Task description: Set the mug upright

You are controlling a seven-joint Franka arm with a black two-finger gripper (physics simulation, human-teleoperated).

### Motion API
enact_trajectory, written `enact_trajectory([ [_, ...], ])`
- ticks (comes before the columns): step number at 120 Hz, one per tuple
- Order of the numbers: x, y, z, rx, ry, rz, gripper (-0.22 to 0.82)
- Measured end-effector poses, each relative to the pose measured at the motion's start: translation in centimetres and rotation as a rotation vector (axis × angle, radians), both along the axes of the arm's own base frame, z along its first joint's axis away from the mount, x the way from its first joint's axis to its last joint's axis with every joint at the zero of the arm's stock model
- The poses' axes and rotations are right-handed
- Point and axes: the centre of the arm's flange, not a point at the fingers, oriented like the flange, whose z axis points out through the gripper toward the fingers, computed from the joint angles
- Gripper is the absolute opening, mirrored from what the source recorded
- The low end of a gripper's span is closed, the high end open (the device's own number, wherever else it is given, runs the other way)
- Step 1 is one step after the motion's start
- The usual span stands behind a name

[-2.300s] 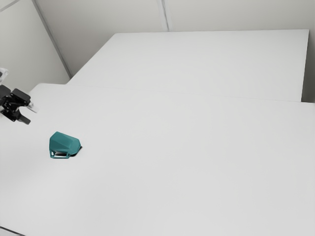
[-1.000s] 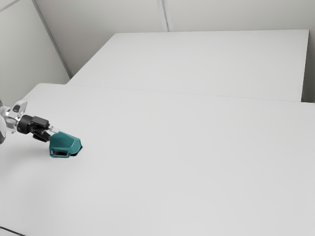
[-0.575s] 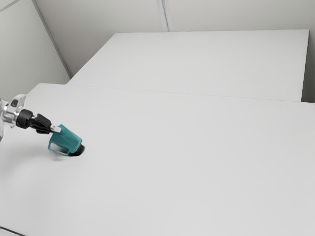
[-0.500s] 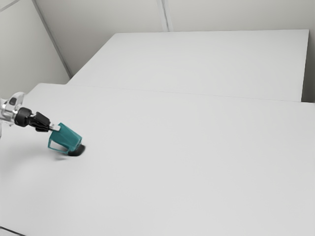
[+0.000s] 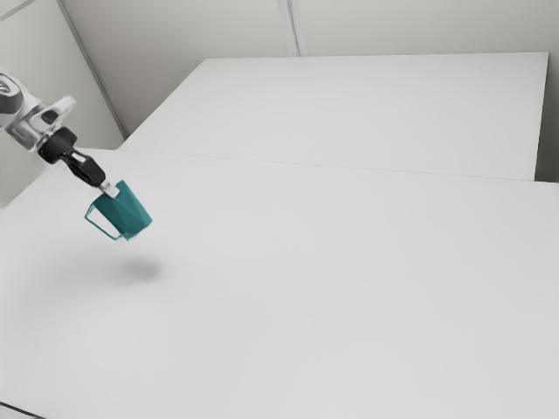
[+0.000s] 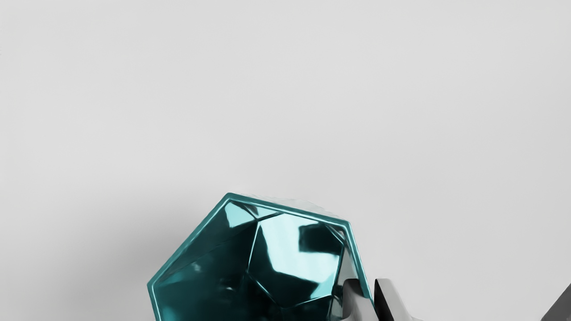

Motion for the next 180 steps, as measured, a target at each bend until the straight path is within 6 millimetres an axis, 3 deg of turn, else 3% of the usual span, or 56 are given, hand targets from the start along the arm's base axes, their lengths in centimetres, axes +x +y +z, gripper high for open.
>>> enact_trajectory([
  [9,0.5,-3.6,0.5,0.145,-0.004,-0.046,-0.18],
  [35,1.3,-13.3,-0.7,0.43,-0.102,-0.113,-0.18],
  [43,1.0,-15.4,-1.2,0.481,-0.138,-0.108,-0.18],
  [66,-0.2,-15.9,-4.2,0.554,-0.173,-0.009,-0.18],
  [89,-1.8,-19.2,-5.1,0.567,-0.213,0.033,-0.18],
  [103,-3.1,-20.5,-7.0,0.566,-0.191,0.054,-0.18],
  [126,-4.2,-21.3,-9.4,0.562,-0.154,0.096,-0.18],
  [161,-3.9,-21.6,-12.2,0.552,-0.095,0.146,-0.18],
  [168,-3.9,-22.0,-12.2,0.551,-0.093,0.151,-0.13],
  [180,-4.0,-22.3,-12.0,0.547,-0.091,0.163,0.1],
])
